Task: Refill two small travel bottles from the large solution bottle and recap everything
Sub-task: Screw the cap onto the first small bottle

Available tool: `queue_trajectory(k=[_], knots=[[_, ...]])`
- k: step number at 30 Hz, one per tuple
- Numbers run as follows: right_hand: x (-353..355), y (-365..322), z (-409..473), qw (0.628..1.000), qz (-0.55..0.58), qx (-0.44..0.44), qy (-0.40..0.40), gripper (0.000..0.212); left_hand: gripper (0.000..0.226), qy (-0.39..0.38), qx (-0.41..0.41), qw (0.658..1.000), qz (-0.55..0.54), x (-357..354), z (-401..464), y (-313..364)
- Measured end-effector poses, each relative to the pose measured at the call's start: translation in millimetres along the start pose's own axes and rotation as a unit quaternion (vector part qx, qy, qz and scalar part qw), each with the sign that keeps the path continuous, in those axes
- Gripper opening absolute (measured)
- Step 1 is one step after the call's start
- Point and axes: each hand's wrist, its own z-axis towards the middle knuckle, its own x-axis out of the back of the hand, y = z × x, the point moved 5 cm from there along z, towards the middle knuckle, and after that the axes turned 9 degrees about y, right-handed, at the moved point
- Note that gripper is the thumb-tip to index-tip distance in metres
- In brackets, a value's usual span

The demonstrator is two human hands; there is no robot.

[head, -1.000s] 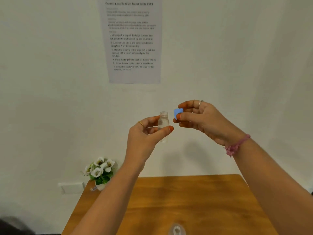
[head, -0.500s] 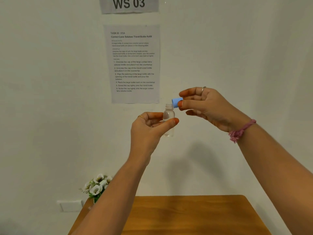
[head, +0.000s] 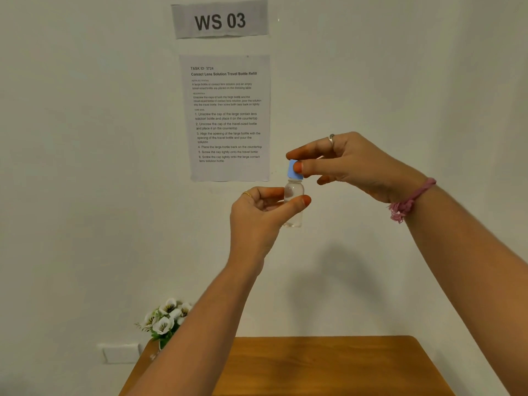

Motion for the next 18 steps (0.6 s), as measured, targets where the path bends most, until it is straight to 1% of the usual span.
queue_trajectory(k=[5, 8, 12, 14, 18], knots=[[2.8, -7.1, 4.3, 0.996, -0.081, 0.019, -0.011, 0.022, 0.039, -0.004, 0.003, 1.0, -0.003, -2.9, 0.5, -0.2], [2.2, -6.9, 7.3, 0.993, -0.114, 0.023, 0.001, 0.023, 0.038, -0.005, 0.007, 1.0, 0.0, -4.4, 0.3, -1.5], [1.3, -6.2, 7.8, 0.987, -0.155, 0.029, 0.011, 0.033, 0.04, -0.004, 0.01, 1.0, 0.001, -4.6, -1.0, -3.9], [1.4, -6.4, 6.5, 0.988, -0.153, 0.028, 0.005, 0.032, 0.04, 0.0, 0.008, 1.0, -0.001, -3.4, -0.7, -4.7], [4.4, -3.3, 3.1, 0.995, -0.098, 0.009, -0.028, 0.03, 0.039, 0.004, 0.012, 1.0, -0.005, -1.5, -0.4, -6.3]])
